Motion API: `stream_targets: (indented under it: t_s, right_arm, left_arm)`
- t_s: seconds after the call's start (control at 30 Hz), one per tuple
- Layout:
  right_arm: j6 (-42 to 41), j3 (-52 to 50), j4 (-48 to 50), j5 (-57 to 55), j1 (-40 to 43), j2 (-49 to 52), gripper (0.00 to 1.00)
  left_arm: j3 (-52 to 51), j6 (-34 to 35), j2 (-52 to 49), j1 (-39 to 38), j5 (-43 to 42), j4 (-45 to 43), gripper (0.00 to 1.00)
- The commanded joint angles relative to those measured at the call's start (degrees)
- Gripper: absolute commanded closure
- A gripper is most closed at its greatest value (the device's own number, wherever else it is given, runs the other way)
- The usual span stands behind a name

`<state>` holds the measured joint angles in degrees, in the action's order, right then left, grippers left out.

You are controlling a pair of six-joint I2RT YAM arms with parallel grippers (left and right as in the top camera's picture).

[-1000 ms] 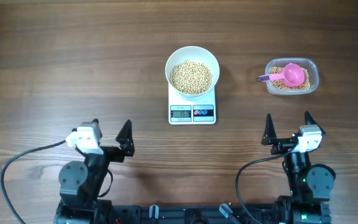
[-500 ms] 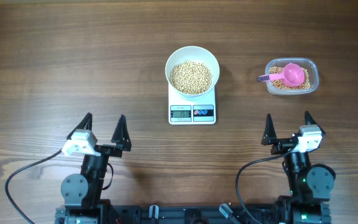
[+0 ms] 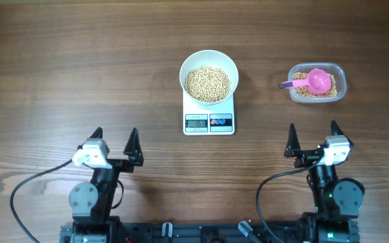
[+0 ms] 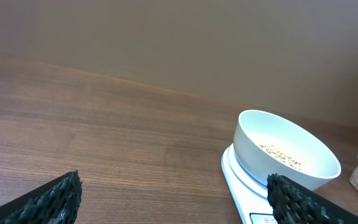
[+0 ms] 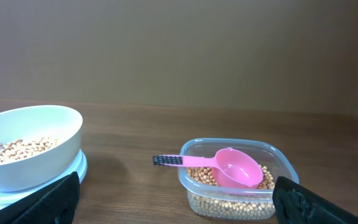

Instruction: Scoop item into bowl and weigh 150g on scale

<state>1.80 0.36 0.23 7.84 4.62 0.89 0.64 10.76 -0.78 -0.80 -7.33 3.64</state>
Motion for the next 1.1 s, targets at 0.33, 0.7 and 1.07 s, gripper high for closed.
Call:
stream_targets:
  t_s: [0.33, 0.7, 1.07]
  right_arm:
    - [-0.33, -0.07, 0.15, -0.81, -0.28, -0.61, 0.00]
    - [-0.35, -0.07, 0.17, -0.81, -0.28, -0.61, 0.00]
    - [-0.33, -0.07, 0.17, -0.81, -0.28, -0.61, 0.00]
  left_arm:
    - [-0.33, -7.58, 0.61, -1.97, 11.82, 0.33, 0.00]
    - [-0.33, -11.89, 0.61, -1.95, 9.31, 0.63, 0.00]
    - [-0.33, -11.85, 0.61, -1.95, 9.33, 0.48, 0.00]
